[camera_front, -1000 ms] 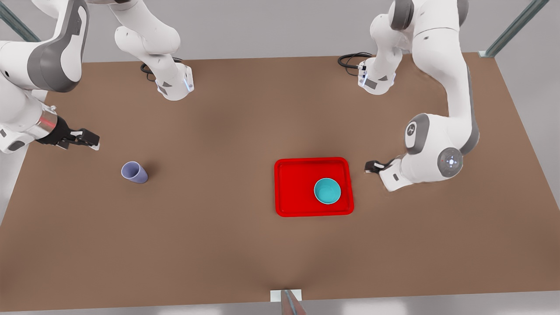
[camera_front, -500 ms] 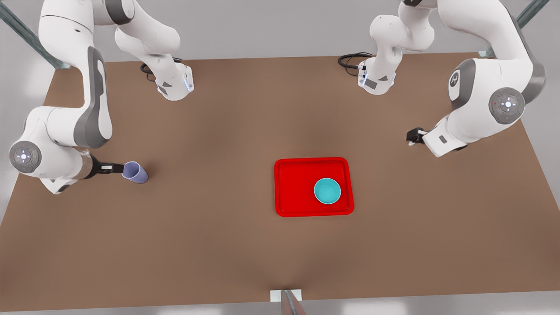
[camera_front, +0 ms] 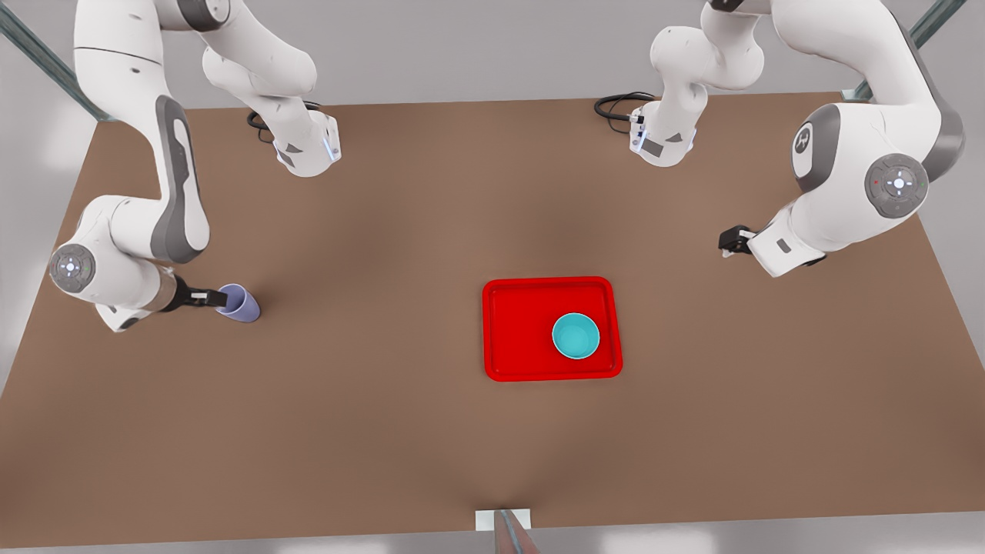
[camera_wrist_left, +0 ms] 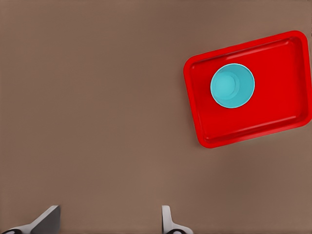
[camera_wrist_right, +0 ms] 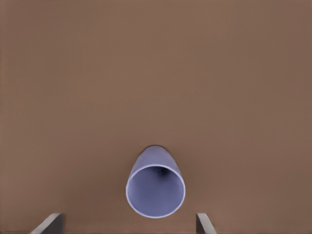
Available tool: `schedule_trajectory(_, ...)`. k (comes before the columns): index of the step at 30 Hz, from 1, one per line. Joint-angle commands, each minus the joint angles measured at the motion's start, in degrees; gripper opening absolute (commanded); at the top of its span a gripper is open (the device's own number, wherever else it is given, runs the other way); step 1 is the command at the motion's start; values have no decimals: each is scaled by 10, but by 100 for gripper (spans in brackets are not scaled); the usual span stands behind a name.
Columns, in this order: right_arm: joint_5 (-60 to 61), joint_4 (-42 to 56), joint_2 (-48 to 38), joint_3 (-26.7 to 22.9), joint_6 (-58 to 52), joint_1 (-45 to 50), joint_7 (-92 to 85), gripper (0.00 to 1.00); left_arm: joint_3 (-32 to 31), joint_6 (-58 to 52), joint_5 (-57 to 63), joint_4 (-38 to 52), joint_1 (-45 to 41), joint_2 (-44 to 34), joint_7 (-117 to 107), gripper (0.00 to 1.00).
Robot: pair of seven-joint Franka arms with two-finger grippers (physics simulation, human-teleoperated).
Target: Place the bowl on the tray with the left arm and the cup on the tray with the right arm
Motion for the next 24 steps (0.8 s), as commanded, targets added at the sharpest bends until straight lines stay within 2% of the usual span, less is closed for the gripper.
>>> schedule_trajectory(1,0,-14,-9,0,12,-2,0,100,0,0,0,0,0,0,0,100)
schedule_trajectory(2,0,-55,-30,0,42,-2,0,100,0,-2,0,0,0,0,-1,100)
schedule_trajectory(4,0,-76,-38,0,47,-2,0,100,-1,2,-3,1,9,3,-1,100)
schedule_trajectory(19,-1,-75,41,-1,125,-66,-80,100,-1,5,-4,1,20,4,-2,100)
schedule_trajectory(24,-1,-79,52,0,131,-62,-80,98,-1,4,-5,0,19,3,-3,100)
